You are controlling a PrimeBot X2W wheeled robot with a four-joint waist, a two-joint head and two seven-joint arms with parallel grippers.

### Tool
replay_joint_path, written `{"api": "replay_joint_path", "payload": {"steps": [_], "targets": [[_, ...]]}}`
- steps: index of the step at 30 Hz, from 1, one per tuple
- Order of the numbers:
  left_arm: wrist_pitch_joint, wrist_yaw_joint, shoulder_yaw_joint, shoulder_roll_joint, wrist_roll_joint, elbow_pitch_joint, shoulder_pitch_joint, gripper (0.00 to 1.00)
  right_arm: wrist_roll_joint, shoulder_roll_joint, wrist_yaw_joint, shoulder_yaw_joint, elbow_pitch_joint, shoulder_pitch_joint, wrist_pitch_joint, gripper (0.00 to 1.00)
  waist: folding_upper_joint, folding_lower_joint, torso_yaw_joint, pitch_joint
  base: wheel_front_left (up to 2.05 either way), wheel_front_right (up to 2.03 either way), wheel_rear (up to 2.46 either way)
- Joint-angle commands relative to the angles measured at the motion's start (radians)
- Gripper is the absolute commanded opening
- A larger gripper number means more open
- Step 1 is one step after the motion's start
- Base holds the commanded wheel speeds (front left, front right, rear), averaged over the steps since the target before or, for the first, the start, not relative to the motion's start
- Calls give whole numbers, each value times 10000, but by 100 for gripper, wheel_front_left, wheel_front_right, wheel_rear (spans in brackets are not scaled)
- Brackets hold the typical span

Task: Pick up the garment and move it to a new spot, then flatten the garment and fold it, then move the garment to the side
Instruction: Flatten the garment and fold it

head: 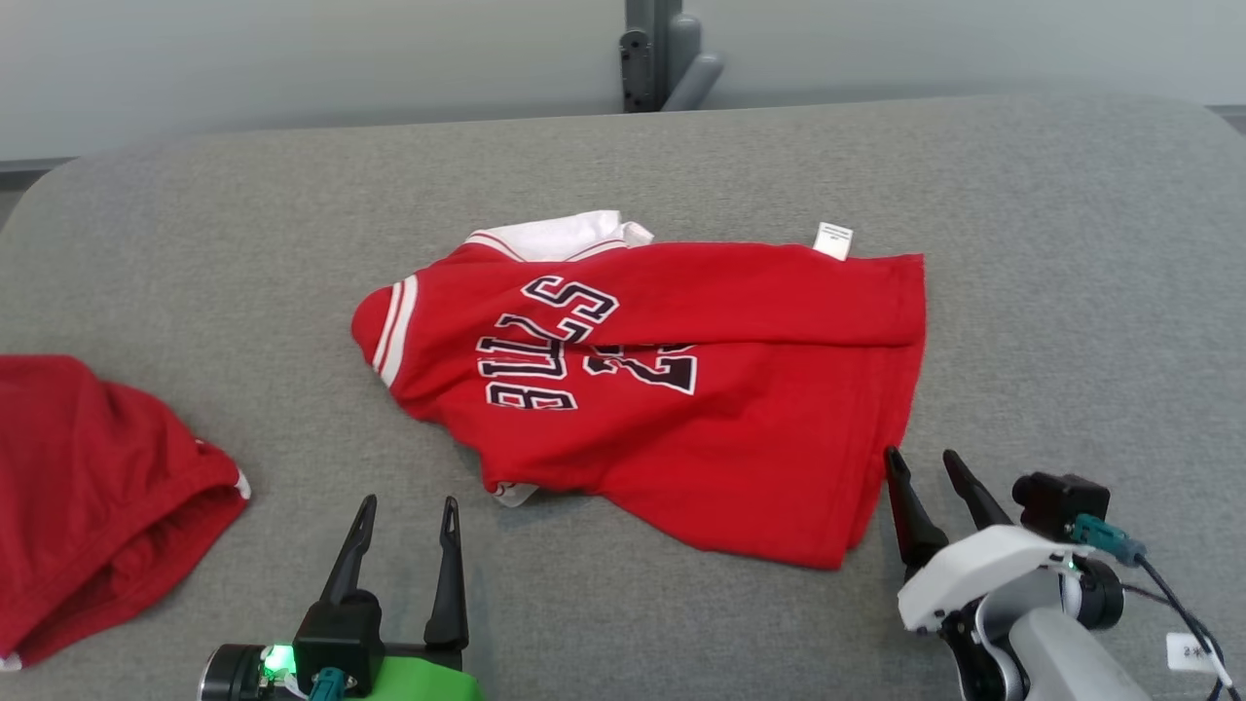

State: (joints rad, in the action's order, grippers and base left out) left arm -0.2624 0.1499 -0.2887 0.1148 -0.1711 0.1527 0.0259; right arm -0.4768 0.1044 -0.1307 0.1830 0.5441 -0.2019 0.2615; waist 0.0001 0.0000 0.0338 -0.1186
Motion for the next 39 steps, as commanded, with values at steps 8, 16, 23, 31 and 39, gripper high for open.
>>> {"api": "replay_joint_path", "payload": {"steps": [8, 16, 23, 31, 39], "targets": [[-35, -360, -12, -297, 439, -115, 22, 100, -1736, 887, 1, 719, 2975, -2408, -683, 100, -1, 0, 1452, -176, 0, 0, 0], [-36, -528, -40, -460, 587, -125, -172, 100, -873, 1360, 0, 1157, 5063, -3912, -687, 100, -1, 0, 1940, -454, 0, 0, 0], [-35, -652, 55, -549, 617, -164, -326, 100, -425, 1387, 3, 1254, 6345, -5004, -489, 100, -1, 0, 2114, -845, 0, 0, 0], [-36, -708, 97, -616, 528, -242, -585, 100, 91, 1447, 9, 1268, 7235, -5803, -686, 0, -1, 0, 2228, -1295, 0, 0, 0], [-36, -745, 214, -635, 501, -386, -806, 100, 924, 2390, 9, 398, 6788, -7358, 30, 0, -1, 0, 2156, -1826, 0, 0, 0]]}}
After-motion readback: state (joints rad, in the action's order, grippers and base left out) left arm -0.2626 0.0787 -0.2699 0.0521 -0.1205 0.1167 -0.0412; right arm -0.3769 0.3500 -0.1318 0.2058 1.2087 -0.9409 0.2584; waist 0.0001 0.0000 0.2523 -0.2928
